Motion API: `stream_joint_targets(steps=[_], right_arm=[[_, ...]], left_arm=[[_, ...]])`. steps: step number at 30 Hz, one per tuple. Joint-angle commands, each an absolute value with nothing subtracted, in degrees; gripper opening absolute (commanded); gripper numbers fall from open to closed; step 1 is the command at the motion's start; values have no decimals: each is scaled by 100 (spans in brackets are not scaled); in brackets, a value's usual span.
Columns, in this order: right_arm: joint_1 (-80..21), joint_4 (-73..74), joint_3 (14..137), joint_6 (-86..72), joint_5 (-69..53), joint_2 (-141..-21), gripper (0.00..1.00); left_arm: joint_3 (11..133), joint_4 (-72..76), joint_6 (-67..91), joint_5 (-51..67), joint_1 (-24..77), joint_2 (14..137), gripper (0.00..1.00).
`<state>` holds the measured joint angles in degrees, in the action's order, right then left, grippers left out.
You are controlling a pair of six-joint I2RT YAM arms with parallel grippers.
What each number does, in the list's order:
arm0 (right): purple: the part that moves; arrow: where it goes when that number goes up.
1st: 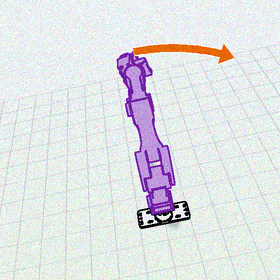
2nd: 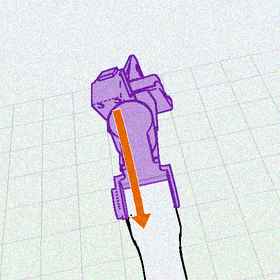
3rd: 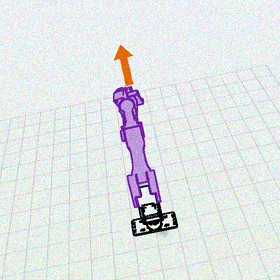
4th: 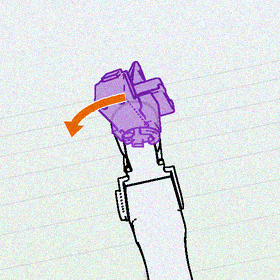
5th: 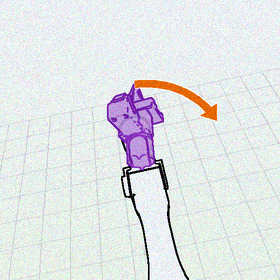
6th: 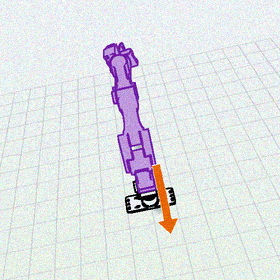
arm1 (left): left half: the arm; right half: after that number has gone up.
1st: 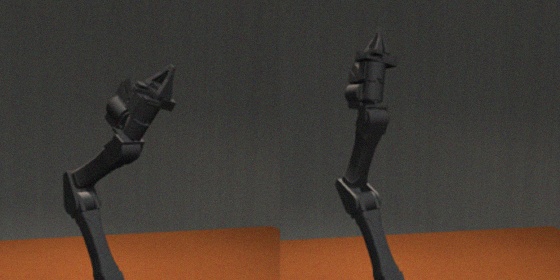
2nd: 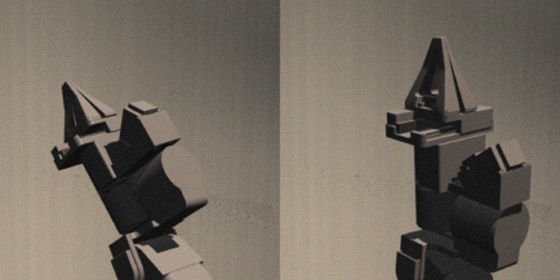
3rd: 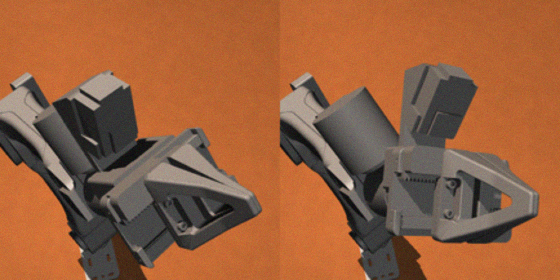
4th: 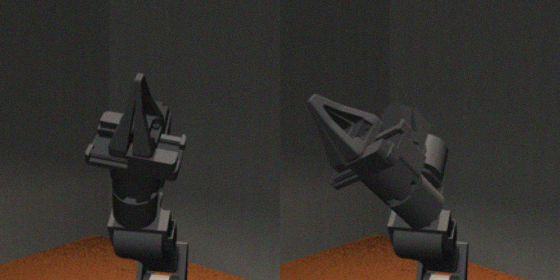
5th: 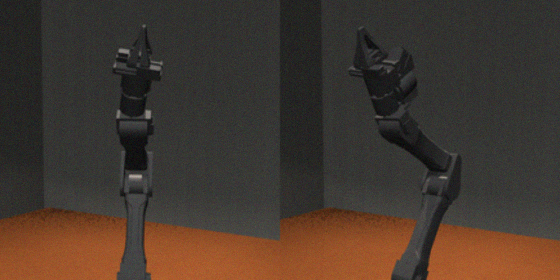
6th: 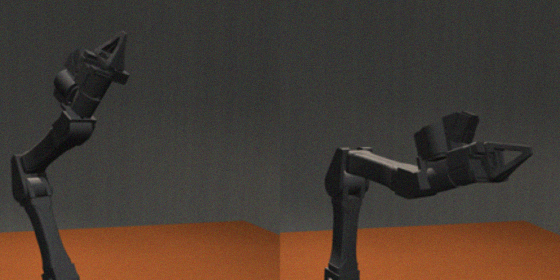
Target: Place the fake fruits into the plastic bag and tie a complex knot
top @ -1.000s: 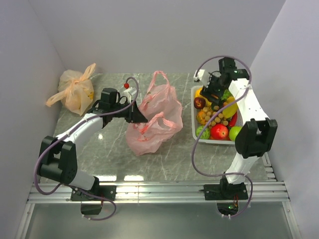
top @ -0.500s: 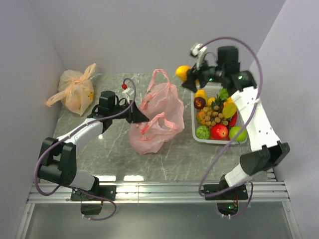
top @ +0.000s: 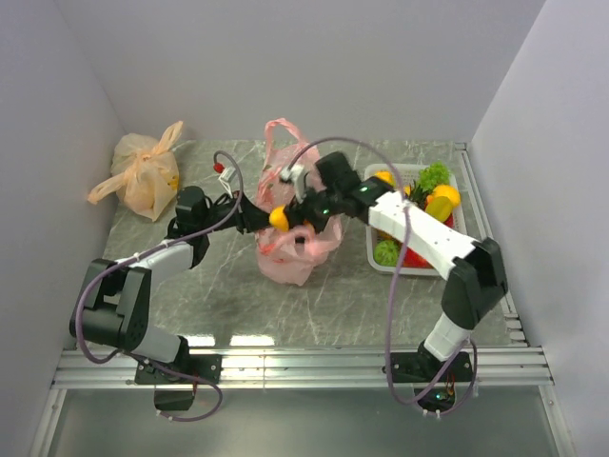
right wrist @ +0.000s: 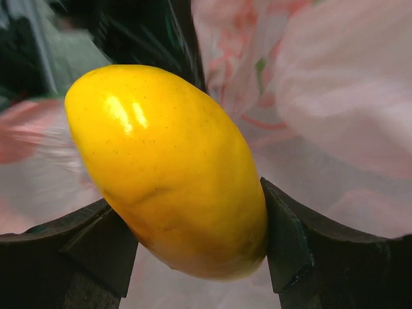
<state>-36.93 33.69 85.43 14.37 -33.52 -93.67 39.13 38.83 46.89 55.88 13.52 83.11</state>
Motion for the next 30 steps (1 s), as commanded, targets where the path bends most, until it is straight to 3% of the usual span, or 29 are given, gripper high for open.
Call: stream_joint_targets(steps=[1,2,11,14,22,30], right_arm=[[-4104,3533,8201,1398,-2481,-9781,63],[-4244,3498,8104,1354,-2270,-9782,99],[-4843,3076,7128,1783,-91,-9405,100],[-4825,2997,7128,1968,130,-9177,100],[-4825,3103,8340,2197,-579,-8561,100],[-4484,3129,8824,2066,-1195,-8412,100]], left_arm=[[3788,5019,5265,5713,1239,8446,0],[3779,5027,5247,5730,1213,8446,0],[3656,4852,5010,5845,835,8482,0],[3752,4249,4591,5819,826,8429,0],[4262,2182,3402,5485,1054,8288,0],[4500,1600,3156,5177,1178,8218,0]])
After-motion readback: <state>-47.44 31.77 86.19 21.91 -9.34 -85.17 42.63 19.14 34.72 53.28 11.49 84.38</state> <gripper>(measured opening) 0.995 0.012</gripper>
